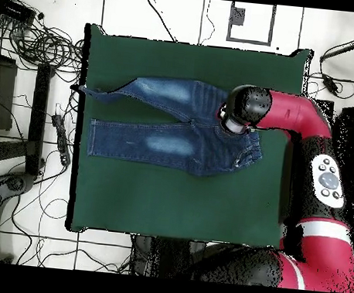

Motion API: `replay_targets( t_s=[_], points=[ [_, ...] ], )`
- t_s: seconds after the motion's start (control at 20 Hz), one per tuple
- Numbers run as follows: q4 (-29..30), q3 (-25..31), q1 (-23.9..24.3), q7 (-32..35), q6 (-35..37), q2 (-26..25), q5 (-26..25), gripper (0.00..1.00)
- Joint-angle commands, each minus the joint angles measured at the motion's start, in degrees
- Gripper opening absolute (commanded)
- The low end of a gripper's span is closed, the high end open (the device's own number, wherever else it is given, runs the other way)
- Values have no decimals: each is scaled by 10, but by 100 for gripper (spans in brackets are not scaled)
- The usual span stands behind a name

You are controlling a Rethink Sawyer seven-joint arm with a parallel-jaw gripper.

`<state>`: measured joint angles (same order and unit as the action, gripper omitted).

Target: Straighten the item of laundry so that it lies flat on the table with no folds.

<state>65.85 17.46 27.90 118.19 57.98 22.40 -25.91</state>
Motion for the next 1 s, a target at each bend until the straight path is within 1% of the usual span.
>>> replay_targets(
  t_s=[0.05, 0.3, 0.45, 0.6, 0.65, 0.75, 0.9, 1.0],
  points=[
    [-3, 1, -48, 82, -1, -64, 26, 0],
    [13, -12, -57, 110, -26, -73, 41, 0],
    [34, -19, -57, 117, -63, -80, 43, 0],
    [42, -26, -62, 117, -75, -86, 46, 0],
    [43, -27, -60, 108, -77, -91, 46, 0],
    [34, -30, -53, 73, -93, -111, 30, 0],
    [24, -33, -35, 17, -140, -153, -8, 0],
    [20, -39, -28, -4, -188, -178, -39, 0]
  ],
)
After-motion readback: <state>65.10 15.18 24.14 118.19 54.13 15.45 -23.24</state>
